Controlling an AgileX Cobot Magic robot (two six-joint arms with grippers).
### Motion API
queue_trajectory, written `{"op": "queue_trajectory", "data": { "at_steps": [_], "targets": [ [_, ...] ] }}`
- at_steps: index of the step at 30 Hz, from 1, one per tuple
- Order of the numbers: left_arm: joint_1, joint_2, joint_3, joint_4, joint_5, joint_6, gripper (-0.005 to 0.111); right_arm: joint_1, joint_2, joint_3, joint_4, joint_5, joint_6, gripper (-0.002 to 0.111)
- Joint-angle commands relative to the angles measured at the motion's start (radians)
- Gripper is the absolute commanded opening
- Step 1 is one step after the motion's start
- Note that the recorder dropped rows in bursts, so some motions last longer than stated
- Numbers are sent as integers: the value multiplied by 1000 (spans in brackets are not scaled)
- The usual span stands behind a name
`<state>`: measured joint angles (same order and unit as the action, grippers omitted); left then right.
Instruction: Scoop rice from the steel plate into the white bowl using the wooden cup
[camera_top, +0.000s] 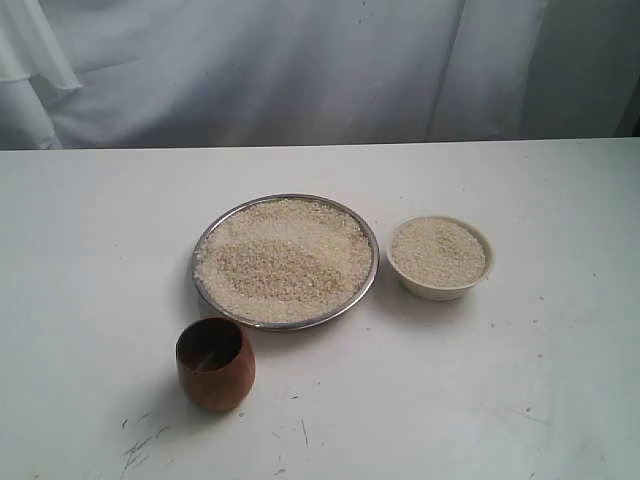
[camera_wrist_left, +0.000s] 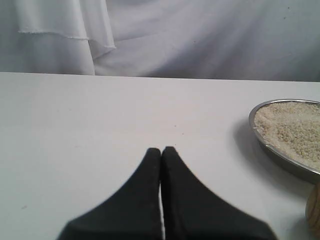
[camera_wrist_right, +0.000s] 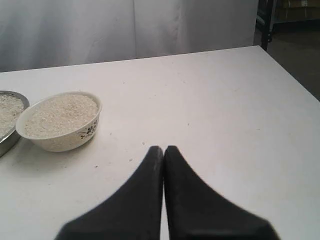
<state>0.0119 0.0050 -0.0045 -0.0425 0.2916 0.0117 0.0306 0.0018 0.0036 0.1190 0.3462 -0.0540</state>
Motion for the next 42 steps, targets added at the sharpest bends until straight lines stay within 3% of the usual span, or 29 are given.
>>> {"op": "queue_trajectory", "data": {
  "at_steps": [1, 8, 17, 29, 33, 42],
  "targets": [
    [-2, -5, 5, -1, -6, -3, 0, -6, -2, -4, 2, 0, 3, 0],
    [-2, -5, 5, -1, -6, -3, 0, -6, -2, -4, -7, -62, -2, 0],
    [-2, -5, 5, -1, -6, -3, 0, -6, -2, -4, 1, -580, 1, 0],
    [-2, -5, 5, -1, -6, -3, 0, -6, -2, -4, 3, -909, 21, 0],
    [-2, -5, 5, -1, -6, -3, 0, -6, -2, -8, 46, -934, 136, 0],
    [-2, -5, 5, -1, -6, -3, 0, -6, 141, -221, 42, -933, 132, 0]
  ]
}}
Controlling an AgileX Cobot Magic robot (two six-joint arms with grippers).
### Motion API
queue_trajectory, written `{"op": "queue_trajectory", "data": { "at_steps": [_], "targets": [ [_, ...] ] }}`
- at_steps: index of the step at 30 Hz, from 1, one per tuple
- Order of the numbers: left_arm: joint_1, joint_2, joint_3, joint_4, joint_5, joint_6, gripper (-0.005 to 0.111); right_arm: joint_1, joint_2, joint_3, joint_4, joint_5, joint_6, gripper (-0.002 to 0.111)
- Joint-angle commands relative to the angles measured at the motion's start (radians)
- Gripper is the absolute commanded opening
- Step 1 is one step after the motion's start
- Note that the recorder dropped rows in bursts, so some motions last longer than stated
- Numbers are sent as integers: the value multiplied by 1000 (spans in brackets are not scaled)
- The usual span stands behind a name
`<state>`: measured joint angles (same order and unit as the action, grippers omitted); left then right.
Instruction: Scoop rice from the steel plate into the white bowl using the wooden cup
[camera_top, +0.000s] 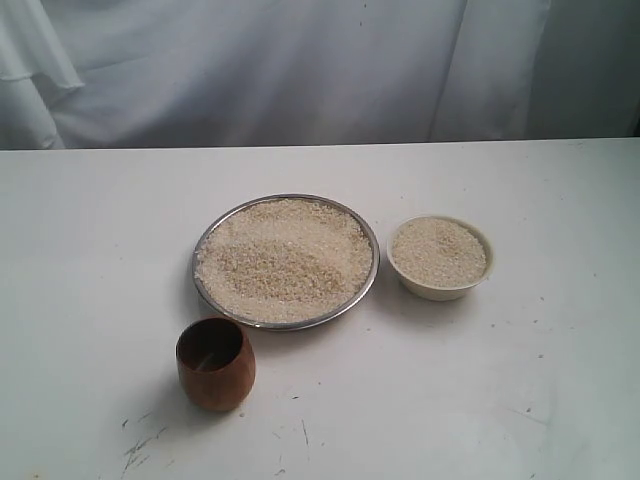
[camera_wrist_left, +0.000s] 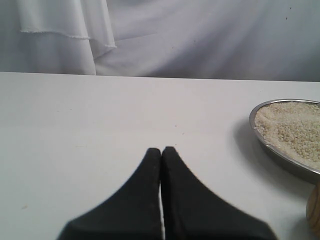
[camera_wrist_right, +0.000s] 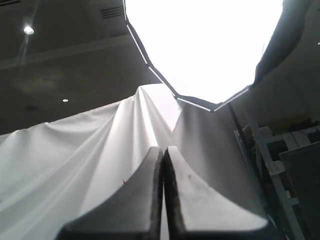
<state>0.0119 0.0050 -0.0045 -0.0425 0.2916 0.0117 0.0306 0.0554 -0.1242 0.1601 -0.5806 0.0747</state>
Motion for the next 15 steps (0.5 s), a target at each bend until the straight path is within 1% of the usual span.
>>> {"op": "queue_trajectory", "data": {
  "at_steps": [1, 5, 11, 15],
  "targets": [
    [-2, -5, 5, -1, -6, -3, 0, -2, 121, -114, -3, -8, 3, 0],
    [-2, -5, 5, -1, -6, -3, 0, 35, 272, -203, -106, -23, 34, 0],
    [-2, -5, 5, -1, -6, -3, 0, 100, 538, -286, -361, -205, 210, 0],
    [-2, -5, 5, -1, -6, -3, 0, 135, 703, -292, -467, -253, 269, 0]
  ]
}}
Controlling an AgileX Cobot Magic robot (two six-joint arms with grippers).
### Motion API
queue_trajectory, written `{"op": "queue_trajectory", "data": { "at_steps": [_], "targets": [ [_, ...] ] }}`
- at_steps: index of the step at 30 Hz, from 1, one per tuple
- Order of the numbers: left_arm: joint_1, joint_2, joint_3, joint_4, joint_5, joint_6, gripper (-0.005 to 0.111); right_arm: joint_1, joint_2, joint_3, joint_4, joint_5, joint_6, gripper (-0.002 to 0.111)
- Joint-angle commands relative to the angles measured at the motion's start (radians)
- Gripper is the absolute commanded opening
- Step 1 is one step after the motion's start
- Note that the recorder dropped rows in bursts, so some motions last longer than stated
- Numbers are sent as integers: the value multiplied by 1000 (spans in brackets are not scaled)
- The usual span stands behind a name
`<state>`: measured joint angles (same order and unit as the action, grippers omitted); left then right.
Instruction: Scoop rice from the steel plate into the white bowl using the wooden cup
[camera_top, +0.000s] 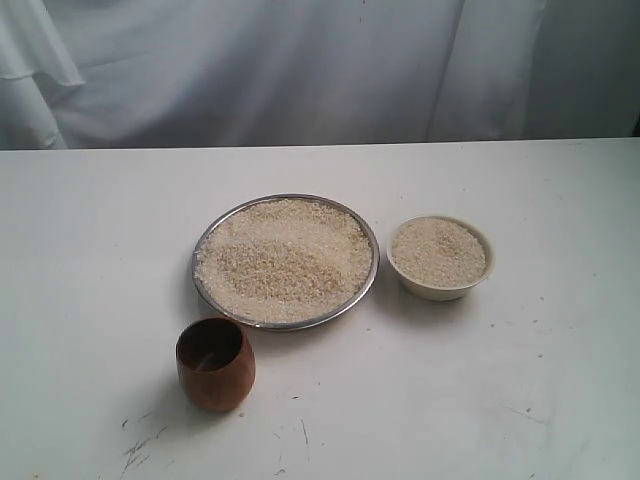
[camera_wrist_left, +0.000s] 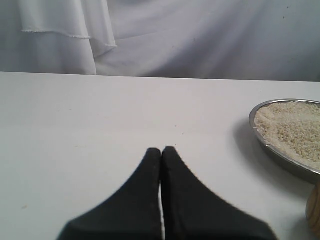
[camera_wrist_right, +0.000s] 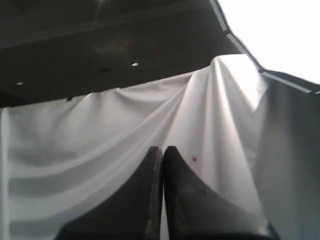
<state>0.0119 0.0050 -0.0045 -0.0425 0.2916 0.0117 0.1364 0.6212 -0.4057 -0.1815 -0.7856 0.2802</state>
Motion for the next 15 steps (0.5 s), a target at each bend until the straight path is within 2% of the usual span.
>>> {"op": "queue_trajectory", "data": {
  "at_steps": [1, 4, 11, 15],
  "targets": [
    [-2, -5, 5, -1, -6, -3, 0, 36, 170, -10, -139, -48, 85, 0],
    [-2, -5, 5, -1, -6, -3, 0, 57, 291, -10, -234, -48, 147, 0],
    [-2, -5, 5, -1, -6, -3, 0, 127, 502, -10, -467, -55, 147, 0],
    [-2, -5, 5, -1, -6, -3, 0, 184, 599, -10, -491, -55, 161, 0]
  ]
}}
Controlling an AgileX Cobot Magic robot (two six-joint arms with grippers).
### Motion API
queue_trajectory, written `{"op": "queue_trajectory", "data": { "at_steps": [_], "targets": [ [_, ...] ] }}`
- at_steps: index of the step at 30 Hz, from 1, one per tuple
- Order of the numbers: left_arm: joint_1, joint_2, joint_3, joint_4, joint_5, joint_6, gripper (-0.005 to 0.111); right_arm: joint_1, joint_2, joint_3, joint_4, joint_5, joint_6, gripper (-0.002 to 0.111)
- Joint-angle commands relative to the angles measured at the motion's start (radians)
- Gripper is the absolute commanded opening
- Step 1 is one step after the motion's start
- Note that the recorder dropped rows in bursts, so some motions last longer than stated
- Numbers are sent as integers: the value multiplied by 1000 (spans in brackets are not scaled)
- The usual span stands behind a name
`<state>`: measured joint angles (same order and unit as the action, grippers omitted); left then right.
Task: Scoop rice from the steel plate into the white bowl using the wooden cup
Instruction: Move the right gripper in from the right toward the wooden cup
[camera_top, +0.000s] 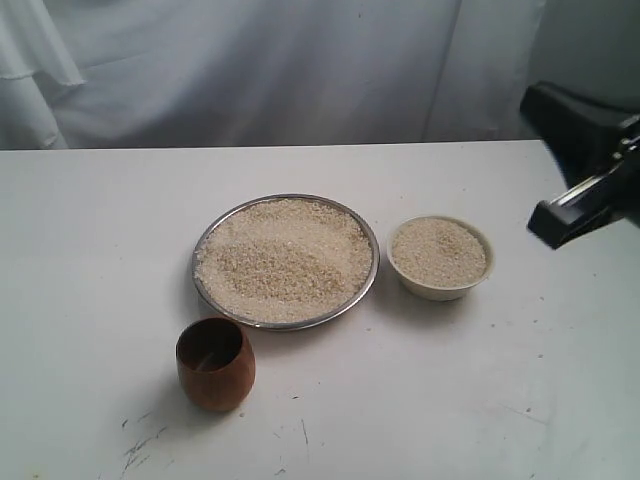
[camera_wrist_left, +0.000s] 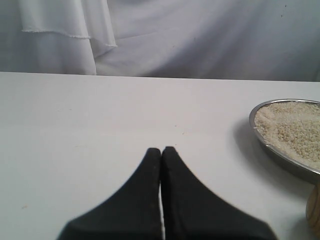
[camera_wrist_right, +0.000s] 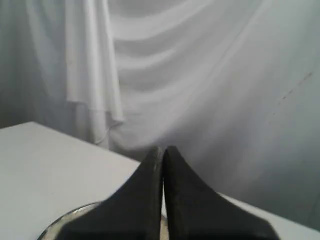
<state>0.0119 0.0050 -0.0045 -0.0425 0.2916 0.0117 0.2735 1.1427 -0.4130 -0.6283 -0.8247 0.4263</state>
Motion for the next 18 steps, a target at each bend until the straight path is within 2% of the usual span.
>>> {"op": "queue_trajectory", "data": {
  "at_steps": [1, 9, 18],
  "targets": [
    [-2, -5, 5, -1, -6, -3, 0, 64, 111, -3, -44, -17, 15, 0],
    [-2, -5, 5, -1, -6, -3, 0, 167, 321, -3, -46, -71, 10, 0],
    [-2, -5, 5, -1, -6, -3, 0, 214, 497, -3, -66, -175, 11, 0]
  ]
}}
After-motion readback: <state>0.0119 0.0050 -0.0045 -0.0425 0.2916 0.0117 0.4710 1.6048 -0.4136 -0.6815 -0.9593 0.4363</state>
